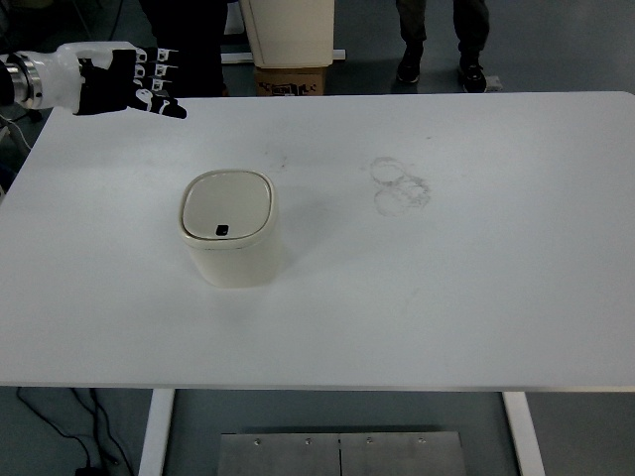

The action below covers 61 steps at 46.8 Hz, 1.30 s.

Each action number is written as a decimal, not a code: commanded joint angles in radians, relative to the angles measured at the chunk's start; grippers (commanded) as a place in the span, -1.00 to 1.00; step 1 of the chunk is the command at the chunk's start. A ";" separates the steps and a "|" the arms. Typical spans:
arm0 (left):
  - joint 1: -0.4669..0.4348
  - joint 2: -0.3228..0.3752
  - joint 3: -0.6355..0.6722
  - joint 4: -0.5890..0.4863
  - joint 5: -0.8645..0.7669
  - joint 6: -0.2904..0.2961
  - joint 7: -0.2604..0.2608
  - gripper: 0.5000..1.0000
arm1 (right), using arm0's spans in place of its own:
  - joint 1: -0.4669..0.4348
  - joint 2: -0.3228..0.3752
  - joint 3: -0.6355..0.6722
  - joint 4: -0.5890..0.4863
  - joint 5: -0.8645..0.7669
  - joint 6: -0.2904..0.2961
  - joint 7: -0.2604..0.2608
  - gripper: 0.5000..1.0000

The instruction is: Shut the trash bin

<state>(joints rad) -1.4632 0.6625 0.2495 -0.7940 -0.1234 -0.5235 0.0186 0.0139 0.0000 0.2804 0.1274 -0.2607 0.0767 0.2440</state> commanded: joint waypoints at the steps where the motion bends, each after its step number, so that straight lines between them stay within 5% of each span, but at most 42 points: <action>1: 0.064 0.002 -0.096 0.024 -0.004 0.007 -0.002 1.00 | 0.000 0.000 0.000 0.000 0.000 0.000 -0.002 0.97; 15: 0.279 0.005 -0.355 0.091 -0.016 0.008 -0.032 1.00 | 0.000 0.000 0.000 0.000 0.000 0.000 0.000 0.97; 28: 0.448 -0.001 -0.516 0.160 -0.018 0.008 -0.140 1.00 | 0.000 0.000 0.000 0.000 0.000 0.000 0.000 0.97; 61: 0.666 -0.052 -0.817 0.182 -0.019 0.034 -0.187 1.00 | 0.000 0.000 0.000 0.000 0.000 0.000 0.000 0.97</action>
<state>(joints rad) -0.8087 0.6211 -0.5548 -0.6185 -0.1426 -0.4892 -0.1523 0.0138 0.0000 0.2806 0.1273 -0.2608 0.0766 0.2437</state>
